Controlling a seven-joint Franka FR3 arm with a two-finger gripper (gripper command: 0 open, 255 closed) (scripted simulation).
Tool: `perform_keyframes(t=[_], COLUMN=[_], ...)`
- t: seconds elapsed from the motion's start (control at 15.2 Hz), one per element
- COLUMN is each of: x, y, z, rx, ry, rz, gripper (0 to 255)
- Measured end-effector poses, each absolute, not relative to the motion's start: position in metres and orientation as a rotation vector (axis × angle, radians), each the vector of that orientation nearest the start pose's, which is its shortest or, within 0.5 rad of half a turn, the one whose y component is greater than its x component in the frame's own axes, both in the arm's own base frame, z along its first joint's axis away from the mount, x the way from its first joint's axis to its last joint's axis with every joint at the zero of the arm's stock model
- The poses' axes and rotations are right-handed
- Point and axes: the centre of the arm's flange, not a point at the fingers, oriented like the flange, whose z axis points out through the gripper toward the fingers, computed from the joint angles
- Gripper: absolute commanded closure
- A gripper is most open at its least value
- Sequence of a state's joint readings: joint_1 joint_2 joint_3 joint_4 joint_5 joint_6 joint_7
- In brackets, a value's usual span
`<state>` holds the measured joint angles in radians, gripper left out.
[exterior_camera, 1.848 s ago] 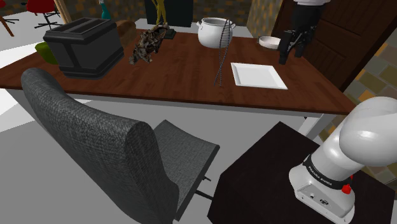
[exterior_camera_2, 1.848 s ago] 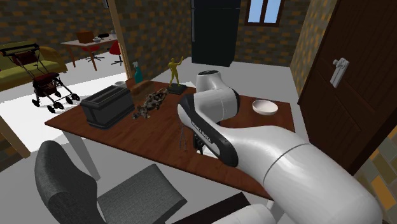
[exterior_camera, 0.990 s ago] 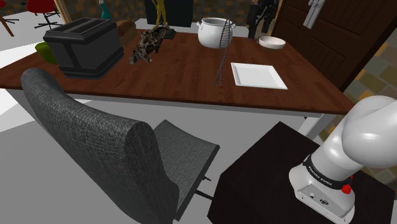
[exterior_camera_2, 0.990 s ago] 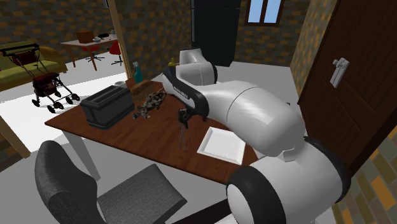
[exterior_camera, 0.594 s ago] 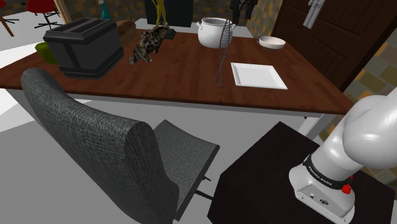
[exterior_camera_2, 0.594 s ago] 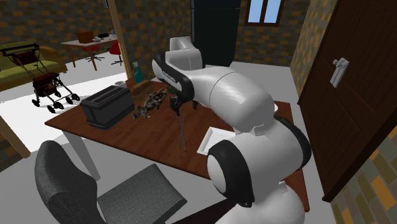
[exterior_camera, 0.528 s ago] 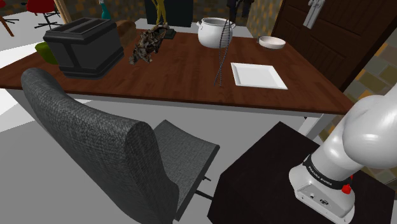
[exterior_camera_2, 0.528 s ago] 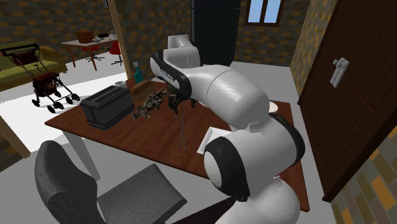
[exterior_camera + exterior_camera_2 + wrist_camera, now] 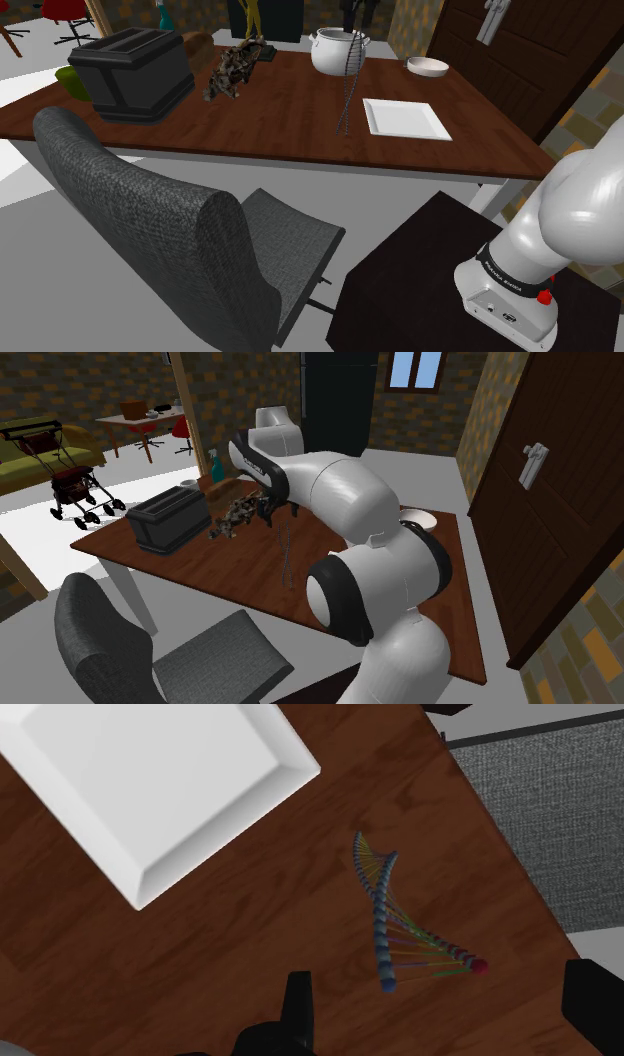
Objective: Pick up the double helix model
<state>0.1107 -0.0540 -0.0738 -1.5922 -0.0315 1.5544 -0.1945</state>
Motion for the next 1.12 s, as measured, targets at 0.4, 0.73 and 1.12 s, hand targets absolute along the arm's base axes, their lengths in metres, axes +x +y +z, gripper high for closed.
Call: perform_keyframes(t=[0.4, 0.73, 1.12], x=[0.537, 0.537, 0.537], y=[0.016, 0.017, 0.016], z=[0.625, 0.625, 0.635], rx=[-3.149, -3.148, -3.149], ry=[-0.365, -0.366, -0.365], rz=[-0.023, -0.025, -0.023], gripper=[255, 255, 255])
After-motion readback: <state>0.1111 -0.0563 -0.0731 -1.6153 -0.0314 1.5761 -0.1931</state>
